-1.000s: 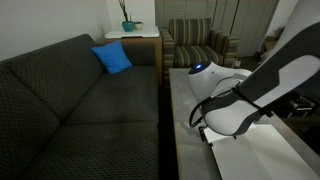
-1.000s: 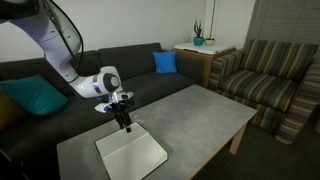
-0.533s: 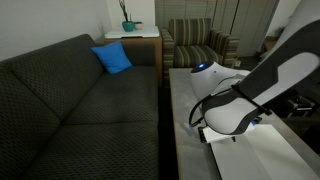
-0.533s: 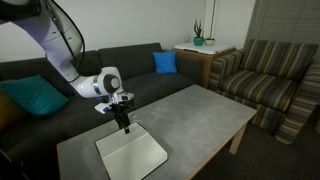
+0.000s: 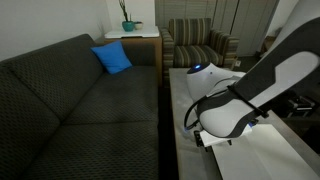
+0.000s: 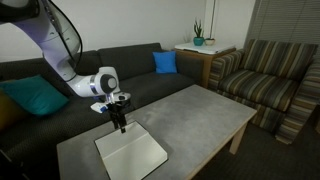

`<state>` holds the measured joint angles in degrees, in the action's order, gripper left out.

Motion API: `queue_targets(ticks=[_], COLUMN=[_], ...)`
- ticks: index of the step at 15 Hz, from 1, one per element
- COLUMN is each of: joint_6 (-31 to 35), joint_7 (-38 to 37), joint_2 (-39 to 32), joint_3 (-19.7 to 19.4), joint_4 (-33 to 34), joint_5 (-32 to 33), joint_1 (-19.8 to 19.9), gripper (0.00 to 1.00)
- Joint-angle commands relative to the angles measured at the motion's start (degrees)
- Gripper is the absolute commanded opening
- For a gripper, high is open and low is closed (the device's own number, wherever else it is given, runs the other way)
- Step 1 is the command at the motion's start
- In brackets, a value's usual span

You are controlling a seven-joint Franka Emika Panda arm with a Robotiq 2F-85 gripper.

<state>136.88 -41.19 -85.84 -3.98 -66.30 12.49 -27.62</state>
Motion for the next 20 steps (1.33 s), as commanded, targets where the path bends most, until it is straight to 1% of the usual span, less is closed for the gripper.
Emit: queue_targets(ticks=[1,4,10,13,18,20], joint_6=[-2.79,-5.54,-8.3,-8.73,-6.26,-6.42], joint_7=[0.16,-0.66,-1.58,-1.75,1.2,0.92], joint_2=[0.0,-0.02,-0.02,-0.02,-0.03,-0.03], joint_3=[-2.63,-4.61,-5.67,-5.51,-2.79,-2.61], joint_4=[-0.39,-0.74,-0.99,-0.99,-1.54,-1.77], joint_5=[0.77,2.67,4.24,4.19,2.83,2.78], joint_1=[-2.49,-4.49,-6.02,-5.79,-2.96,-2.69], gripper=[1.0,1.0,1.0,1.0,1.0,1.0])
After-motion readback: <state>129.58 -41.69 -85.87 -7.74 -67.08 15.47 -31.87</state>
